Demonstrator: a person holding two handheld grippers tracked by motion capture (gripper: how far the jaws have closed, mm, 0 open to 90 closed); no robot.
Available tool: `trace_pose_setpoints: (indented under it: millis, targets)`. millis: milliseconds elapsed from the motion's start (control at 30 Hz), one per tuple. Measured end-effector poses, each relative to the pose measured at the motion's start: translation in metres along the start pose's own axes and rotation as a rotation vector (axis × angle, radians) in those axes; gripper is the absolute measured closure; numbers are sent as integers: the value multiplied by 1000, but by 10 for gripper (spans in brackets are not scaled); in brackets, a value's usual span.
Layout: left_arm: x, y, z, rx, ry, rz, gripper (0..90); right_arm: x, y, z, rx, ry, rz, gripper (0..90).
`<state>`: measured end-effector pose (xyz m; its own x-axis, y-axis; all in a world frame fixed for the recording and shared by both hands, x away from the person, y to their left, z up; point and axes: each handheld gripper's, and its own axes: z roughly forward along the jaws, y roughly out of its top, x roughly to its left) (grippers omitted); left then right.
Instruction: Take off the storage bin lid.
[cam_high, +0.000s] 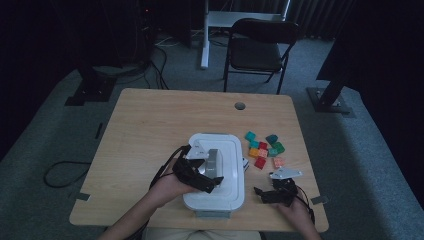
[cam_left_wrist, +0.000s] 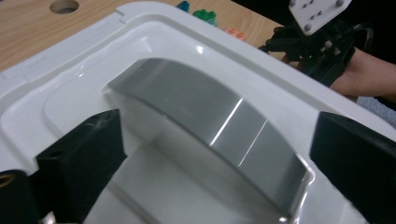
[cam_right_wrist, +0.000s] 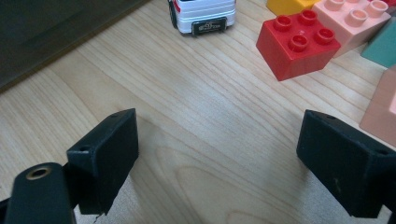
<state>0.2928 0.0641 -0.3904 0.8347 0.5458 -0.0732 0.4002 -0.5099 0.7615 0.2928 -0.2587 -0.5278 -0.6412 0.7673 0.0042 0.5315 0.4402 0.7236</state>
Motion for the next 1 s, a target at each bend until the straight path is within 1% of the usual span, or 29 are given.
trace_pose_setpoints:
  millis: [33, 67, 200, 267, 333, 400, 433, 500, 567, 633, 767, 867, 1000]
  targets:
    - [-1, 1, 1, 4, 0, 1, 47, 0, 0, 0, 0, 0, 0, 123]
    - [-2, 2, 3, 4, 11, 1, 48, 0, 0, 0, 0, 0, 1, 122]
    - [-4, 2, 8, 20, 35, 17, 57, 0, 0, 0, 0, 0, 1, 123]
    - [-4, 2, 8, 13, 49, 6, 59, 0, 0, 0, 0, 0, 1, 123]
    - [-4, 2, 8, 13, 55, 5, 115, 0, 0, 0, 0, 0, 1, 123]
    - [-4, 2, 9, 20, 47, 11, 151, 0, 0, 0, 0, 0, 1, 124]
    - [-4, 2, 10, 21, 56, 14, 152, 0, 0, 0, 0, -1, 1, 123]
    - [-4, 2, 11, 25, 31, 14, 197, 0, 0, 0, 0, -1, 1, 123]
    - [-5, 1, 11, 19, 28, 1, 230, 0, 0, 0, 0, -1, 0, 123]
    - [-5, 1, 10, 12, 21, -6, 283, 0, 0, 0, 0, -1, 0, 123]
    - [-5, 0, 10, -3, 14, -43, 328, 0, 0, 0, 0, -1, 0, 124]
    - [-5, -1, 10, -18, 1, -56, 364, 0, 0, 0, 0, -2, 1, 124]
    - [-2, -3, 8, -36, -34, -90, 414, 0, 0, 0, 0, -4, 2, 125]
